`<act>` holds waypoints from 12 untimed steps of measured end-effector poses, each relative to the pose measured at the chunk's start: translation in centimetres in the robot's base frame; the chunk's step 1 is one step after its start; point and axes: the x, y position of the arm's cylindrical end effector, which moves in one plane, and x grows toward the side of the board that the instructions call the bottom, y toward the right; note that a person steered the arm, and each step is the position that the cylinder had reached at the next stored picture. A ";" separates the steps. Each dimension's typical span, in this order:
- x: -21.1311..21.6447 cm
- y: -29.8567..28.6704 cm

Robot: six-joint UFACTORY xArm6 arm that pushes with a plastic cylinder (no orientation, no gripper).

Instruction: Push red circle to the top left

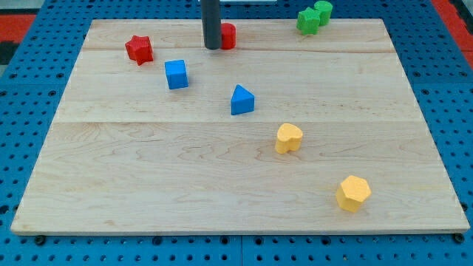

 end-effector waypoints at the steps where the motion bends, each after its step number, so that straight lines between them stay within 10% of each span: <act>1: -0.1 5.1; 4: -2.8 13.2; 12: -4.1 0.8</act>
